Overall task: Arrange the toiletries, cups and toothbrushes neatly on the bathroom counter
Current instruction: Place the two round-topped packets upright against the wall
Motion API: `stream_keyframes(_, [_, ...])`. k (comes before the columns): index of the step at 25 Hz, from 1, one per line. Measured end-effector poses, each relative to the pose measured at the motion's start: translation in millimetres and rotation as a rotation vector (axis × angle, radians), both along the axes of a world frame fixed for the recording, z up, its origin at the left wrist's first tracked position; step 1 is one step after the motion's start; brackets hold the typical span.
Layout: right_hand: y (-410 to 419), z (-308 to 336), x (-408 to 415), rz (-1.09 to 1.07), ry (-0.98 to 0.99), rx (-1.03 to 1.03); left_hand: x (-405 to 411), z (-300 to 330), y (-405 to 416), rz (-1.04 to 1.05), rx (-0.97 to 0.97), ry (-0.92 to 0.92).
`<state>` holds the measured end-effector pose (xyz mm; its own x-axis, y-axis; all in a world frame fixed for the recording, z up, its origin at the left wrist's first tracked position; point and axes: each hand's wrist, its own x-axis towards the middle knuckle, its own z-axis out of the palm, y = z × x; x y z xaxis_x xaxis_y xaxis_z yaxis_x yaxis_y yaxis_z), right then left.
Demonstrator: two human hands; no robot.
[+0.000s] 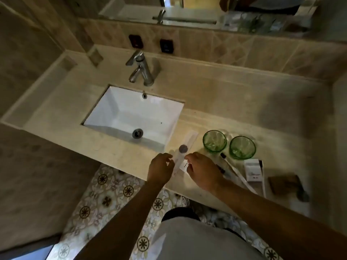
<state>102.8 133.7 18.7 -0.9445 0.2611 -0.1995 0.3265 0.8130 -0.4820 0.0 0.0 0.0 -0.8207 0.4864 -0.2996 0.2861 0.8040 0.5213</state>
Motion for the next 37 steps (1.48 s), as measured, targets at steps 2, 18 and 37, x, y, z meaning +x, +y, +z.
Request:
stream_keyframes(2, [-3,-11,-23,-0.059,-0.102,-0.023,-14,-10,3,0.069,0.027,-0.064])
stream_keyframes(18, [-9,-38,-98,-0.837,-0.275,-0.358,-48,-49,27,-0.126,0.014,-0.163])
stream_keyframes(37, [2,-17,-123,-0.835,-0.076,-0.576,-94,-26,3,0.289,0.427,-0.952])
